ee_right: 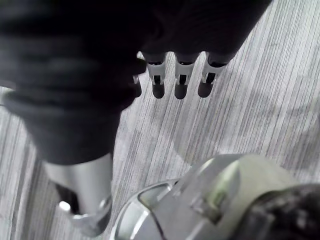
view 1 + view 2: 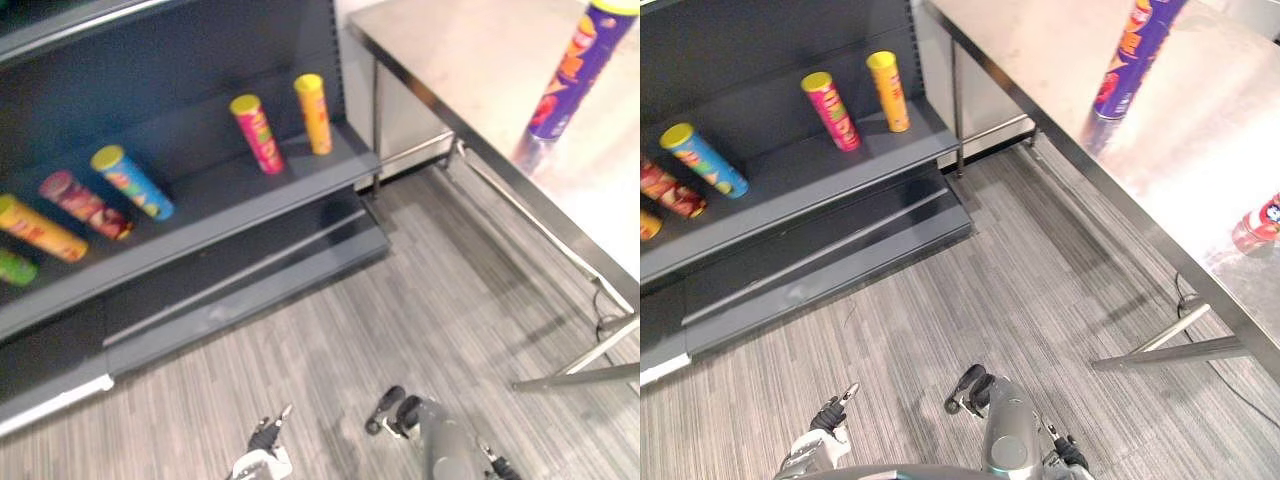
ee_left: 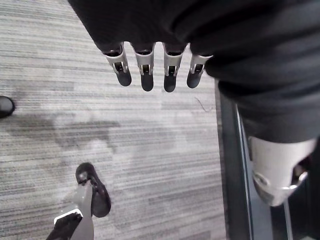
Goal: Put the gum and the chips on the shelf.
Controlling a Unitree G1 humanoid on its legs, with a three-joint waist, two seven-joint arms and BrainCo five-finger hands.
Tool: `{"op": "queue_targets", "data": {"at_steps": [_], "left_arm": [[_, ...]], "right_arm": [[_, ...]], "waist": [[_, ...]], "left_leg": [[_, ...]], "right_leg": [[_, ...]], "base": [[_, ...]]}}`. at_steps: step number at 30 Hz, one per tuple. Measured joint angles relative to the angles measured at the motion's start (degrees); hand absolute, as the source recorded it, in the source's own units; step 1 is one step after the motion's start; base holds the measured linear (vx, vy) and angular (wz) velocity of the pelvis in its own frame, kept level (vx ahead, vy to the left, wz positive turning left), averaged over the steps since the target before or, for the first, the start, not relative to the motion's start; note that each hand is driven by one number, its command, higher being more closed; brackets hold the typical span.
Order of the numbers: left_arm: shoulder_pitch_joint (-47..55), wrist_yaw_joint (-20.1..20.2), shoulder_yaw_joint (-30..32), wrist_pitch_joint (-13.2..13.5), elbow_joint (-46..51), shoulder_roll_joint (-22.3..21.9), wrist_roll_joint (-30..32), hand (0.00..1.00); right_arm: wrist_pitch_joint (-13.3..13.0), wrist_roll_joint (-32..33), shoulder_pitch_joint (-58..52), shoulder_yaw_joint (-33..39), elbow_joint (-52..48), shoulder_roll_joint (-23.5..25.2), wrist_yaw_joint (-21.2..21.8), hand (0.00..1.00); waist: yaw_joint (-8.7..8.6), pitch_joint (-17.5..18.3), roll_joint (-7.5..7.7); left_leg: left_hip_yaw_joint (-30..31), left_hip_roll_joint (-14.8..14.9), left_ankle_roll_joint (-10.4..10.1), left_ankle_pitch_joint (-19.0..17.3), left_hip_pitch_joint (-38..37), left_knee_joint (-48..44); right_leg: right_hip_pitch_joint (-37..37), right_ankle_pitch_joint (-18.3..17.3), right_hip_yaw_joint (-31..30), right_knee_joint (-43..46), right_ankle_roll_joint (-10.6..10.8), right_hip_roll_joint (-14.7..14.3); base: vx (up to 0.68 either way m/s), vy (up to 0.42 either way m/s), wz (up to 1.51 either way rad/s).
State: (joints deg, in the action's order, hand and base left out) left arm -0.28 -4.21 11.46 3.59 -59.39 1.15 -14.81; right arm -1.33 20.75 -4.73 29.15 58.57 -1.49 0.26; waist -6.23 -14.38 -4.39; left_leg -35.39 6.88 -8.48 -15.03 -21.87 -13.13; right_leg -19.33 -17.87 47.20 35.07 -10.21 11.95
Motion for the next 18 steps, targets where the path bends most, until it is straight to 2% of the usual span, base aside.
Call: {"op": "queue_targets", "data": {"at_steps": [2, 4, 6, 8, 9, 10, 11, 12, 15, 17, 18], "left_arm": [[0.0, 0.1, 0.0, 0.0, -0.5, -0.5, 0.0, 0.00], [0.8, 0.1, 0.1, -0.1, -2.3, -1.0, 0.0, 0.00], [1.9, 0.0, 1.0, 0.1, -2.3, -0.9, 0.0, 0.00], [3.2, 0.1, 3.7, 0.2, -2.2, -0.9, -0.1, 0.00], [3.7, 0.1, 4.9, 0.1, -2.2, -1.0, -0.3, 0.00], [4.7, 0.1, 7.3, 0.3, -1.6, -1.0, -0.4, 0.00], [5.4, 0.1, 9.1, 0.5, -0.9, -1.0, -0.5, 0.00], [5.7, 0.1, 9.5, 0.6, -0.9, -1.0, -0.6, 0.00], [7.4, 0.1, 9.8, 0.8, -0.3, -1.0, -0.2, 0.00], [8.0, 0.1, 9.9, 0.8, -0.1, -1.0, 0.0, 0.00], [8.0, 0.0, 9.9, 0.8, 0.0, -0.9, 0.0, 0.00]], "right_arm": [[0.0, 0.0, 0.1, 0.0, -0.7, -0.4, -0.1, 0.00], [-0.3, 0.1, 0.5, -0.5, -2.5, -1.1, -0.3, 0.00], [-0.7, 0.7, 0.9, -1.7, -2.7, -0.9, -0.4, 0.00], [-0.6, 1.4, 0.6, -2.8, -2.6, -0.9, -0.5, 0.00], [-0.6, 2.0, 0.4, -2.8, -2.5, -0.9, -0.5, 0.00], [-0.6, 2.0, -0.1, -3.2, -2.5, -1.0, -0.5, 0.00], [-0.6, 2.0, -0.5, -3.4, -2.5, -1.3, -0.5, 0.00], [-0.6, 2.0, -0.7, -3.5, -2.5, -1.5, -0.5, 0.00], [-0.6, 2.1, -0.8, -5.0, -2.5, -3.2, -0.4, 0.00], [-0.7, 2.3, -0.6, -5.1, -2.4, -3.9, -0.5, 0.00], [-0.7, 2.3, -0.6, -5.1, -2.4, -4.1, -0.5, 0.00]], "waist": [[0.17, 0.0, -0.16], [0.31, -0.1, -1.34], [0.47, -0.1, -1.46], [1.12, -0.4, -0.86], [1.72, -0.4, -0.66], [2.01, -0.6, -0.15], [2.07, -0.9, 0.46], [2.16, -0.8, 0.69], [3.40, -0.7, 1.04], [4.07, -0.6, 1.63], [4.07, -0.6, 1.81]], "left_leg": [[0.2, 2.5, -1.4, 2.1, 3.2, -10.4], [2.3, 8.3, -1.5, 10.2, 10.0, -30.0], [3.5, 11.5, -1.6, 7.2, 14.0, -40.4], [5.4, 12.6, -1.1, 3.6, 18.8, -45.0], [5.7, 12.6, -1.1, 2.8, 19.8, -45.3], [6.5, 12.7, -0.7, 1.3, 22.2, -44.9], [8.1, 12.5, 0.0, 0.2, 24.9, -43.5], [9.0, 12.2, 0.2, -0.4, 25.9, -42.0], [16.5, 9.6, 0.2, -0.6, 29.0, -27.3], [26.6, 7.1, -0.2, -0.5, 29.4, -14.5], [29.0, 6.6, -0.3, -0.4, 29.5, -12.1]], "right_leg": [[0.5, -0.5, -1.2, -0.8, 0.3, -1.0], [3.1, -0.6, -5.1, -4.9, 0.3, -5.2], [5.9, -0.8, -8.9, -7.7, 0.5, -8.6], [10.2, 0.0, -13.9, -12.2, 1.0, -11.9], [11.2, 0.3, -15.5, -13.3, 1.3, -12.5], [13.5, 0.7, -18.6, -15.6, 2.1, -13.8], [16.0, 1.8, -21.6, -17.5, 3.8, -14.3], [16.8, 2.1, -23.2, -18.1, 4.2, -14.4], [18.9, 4.2, -33.5, -20.2, 4.5, -15.2], [19.2, 5.1, -42.2, -21.1, 5.9, -15.8], [19.3, 5.2, -44.0, -21.2, 6.1, -15.7]], "base": [[0.19, -0.076, -0.63], [0.25, -0.056, -1.06], [0.21, -0.019, -1.13], [0.16, -0.046, -1.19], [0.11, -0.047, -1.26], [0.11, -0.038, -1.28], [0.13, -0.021, -1.26], [0.17, 0.009, -1.37], [0.22, 0.096, -1.81], [0.23, 0.162, -1.92], [0.27, 0.210, -1.70]]}}
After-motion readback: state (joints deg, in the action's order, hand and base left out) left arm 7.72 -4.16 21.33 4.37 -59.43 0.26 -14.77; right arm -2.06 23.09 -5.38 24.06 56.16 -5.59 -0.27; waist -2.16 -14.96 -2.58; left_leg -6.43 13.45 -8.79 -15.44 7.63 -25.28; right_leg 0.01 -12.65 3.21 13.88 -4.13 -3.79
